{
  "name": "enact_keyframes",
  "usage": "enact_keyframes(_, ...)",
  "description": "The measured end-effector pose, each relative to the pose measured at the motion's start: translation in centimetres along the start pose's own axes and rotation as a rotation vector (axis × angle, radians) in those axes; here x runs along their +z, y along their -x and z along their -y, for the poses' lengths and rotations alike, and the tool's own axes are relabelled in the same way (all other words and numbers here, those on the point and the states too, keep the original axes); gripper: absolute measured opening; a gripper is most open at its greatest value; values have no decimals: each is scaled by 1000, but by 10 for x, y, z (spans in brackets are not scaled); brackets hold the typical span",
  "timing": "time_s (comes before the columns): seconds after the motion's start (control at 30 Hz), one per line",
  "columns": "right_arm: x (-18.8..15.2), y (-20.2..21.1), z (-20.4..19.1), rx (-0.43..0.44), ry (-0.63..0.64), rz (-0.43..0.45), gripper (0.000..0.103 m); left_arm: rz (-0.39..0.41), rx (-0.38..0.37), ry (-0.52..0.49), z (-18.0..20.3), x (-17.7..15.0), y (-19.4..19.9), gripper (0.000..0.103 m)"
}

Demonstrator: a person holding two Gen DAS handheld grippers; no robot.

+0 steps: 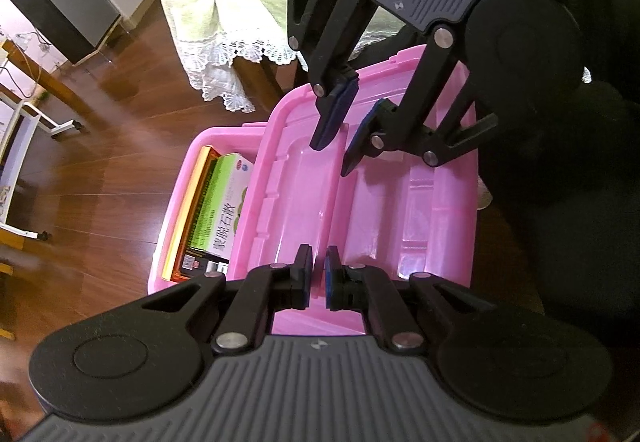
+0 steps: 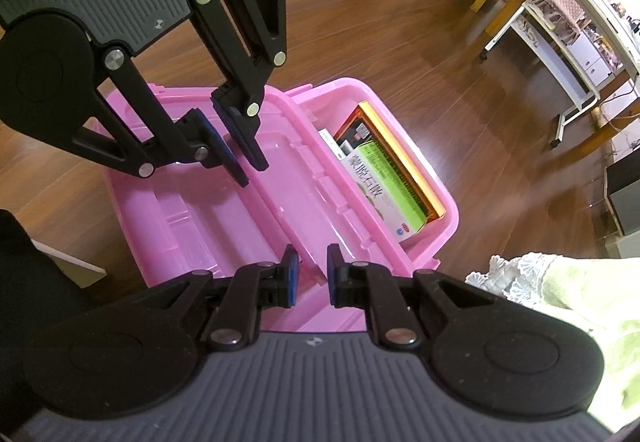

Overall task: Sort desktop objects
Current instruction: 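Carry the lid with both tools over the pink tub of medicine boxes, then lower the lid onto the tub rim with both tools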

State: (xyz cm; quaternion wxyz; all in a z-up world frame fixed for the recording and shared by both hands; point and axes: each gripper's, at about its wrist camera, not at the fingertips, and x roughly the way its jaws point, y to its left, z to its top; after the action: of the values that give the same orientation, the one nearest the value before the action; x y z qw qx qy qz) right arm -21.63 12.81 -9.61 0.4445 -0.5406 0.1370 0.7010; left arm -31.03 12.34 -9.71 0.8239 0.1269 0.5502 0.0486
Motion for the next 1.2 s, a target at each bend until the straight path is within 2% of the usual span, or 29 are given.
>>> enact_keyframes(0.6,10,-17,13,-99,25,31,11,8,88,-14,-22,8,-13,3)
enact_keyframes(1.2,17,-40,23,-170,42,62,11,4,135,-7,-45,13,-32,3)
